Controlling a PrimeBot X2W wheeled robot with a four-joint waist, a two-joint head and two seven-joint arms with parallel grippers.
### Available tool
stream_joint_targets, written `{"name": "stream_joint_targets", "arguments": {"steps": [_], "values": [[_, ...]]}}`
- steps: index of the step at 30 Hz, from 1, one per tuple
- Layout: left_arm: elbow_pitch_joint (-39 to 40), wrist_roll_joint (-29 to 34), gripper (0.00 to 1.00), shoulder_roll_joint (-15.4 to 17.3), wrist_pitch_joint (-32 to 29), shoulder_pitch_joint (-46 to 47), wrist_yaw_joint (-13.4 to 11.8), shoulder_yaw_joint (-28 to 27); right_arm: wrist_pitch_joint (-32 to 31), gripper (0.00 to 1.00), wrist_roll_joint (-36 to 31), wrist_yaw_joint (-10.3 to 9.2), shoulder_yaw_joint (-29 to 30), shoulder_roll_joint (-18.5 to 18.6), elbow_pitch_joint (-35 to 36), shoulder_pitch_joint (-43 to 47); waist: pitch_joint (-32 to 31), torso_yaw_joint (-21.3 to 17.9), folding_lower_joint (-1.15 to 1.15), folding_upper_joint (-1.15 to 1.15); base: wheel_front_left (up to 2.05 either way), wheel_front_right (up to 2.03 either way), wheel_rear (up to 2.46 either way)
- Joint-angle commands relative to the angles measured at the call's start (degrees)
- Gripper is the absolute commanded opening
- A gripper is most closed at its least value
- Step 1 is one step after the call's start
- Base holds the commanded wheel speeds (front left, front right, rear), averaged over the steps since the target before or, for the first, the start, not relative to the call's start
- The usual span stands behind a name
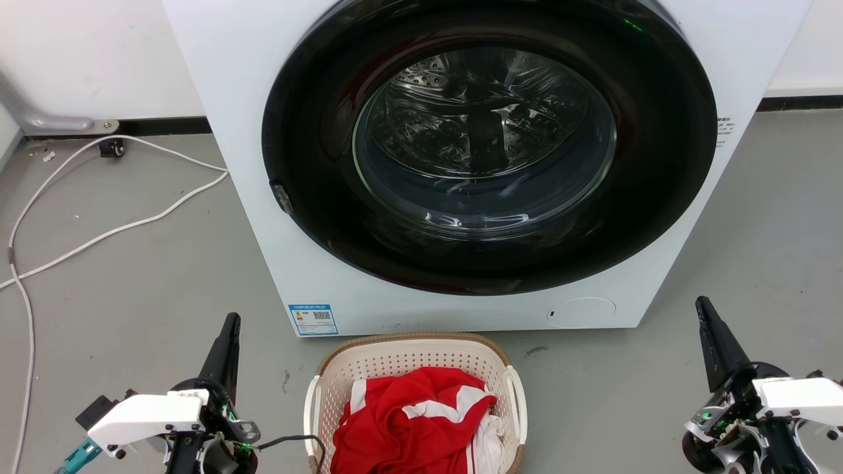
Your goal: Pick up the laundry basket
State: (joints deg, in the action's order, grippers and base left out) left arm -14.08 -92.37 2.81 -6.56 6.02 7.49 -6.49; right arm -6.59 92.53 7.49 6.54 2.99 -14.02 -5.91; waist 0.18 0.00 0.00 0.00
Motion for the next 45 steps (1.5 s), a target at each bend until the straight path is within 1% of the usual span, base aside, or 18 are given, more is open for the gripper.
{"name": "stream_joint_targets", "arguments": {"steps": [1,11,12,17,22,30,45], "values": [[0.01,-0.09,0.00,0.14,-0.10,0.48,0.15,-0.12,-0.01,0.00,-0.25,0.00,-0.03,-0.20,-0.04,-0.64,0.00,0.00,0.00,0.00,0.00,0.00,0.00],[0.01,-0.09,0.00,0.14,-0.10,0.48,0.16,-0.12,-0.01,0.00,-0.25,0.00,-0.03,-0.20,-0.04,-0.64,0.00,0.00,0.00,0.00,0.00,0.00,0.00],[-0.01,0.00,1.00,0.00,0.00,-0.01,0.00,0.00,-0.01,1.00,0.00,0.00,0.00,0.00,-0.02,0.00,0.00,0.00,0.00,0.00,0.00,0.00,0.00],[-0.69,0.50,1.00,-0.14,0.77,-1.03,-0.01,0.34,0.74,1.00,-0.62,0.00,-0.28,-0.06,-1.02,1.07,0.02,0.01,0.00,0.00,0.00,0.00,0.00],[0.24,4.05,1.00,-0.12,2.23,-1.12,-0.01,0.07,2.21,1.00,-4.05,0.00,-0.38,-0.06,-0.40,1.25,0.06,0.03,0.00,0.00,0.00,0.00,0.00],[2.88,12.92,1.00,-0.09,4.43,-1.24,-0.51,0.17,4.40,1.00,-15.12,0.00,-1.20,-0.05,2.41,1.76,0.21,0.07,0.00,0.00,0.00,0.00,0.00],[7.10,30.36,1.00,-0.04,8.01,-2.16,-3.21,2.79,8.00,1.00,-36.39,0.00,-3.22,-0.05,7.48,2.91,0.50,0.15,0.00,0.00,0.00,0.00,0.00]]}}
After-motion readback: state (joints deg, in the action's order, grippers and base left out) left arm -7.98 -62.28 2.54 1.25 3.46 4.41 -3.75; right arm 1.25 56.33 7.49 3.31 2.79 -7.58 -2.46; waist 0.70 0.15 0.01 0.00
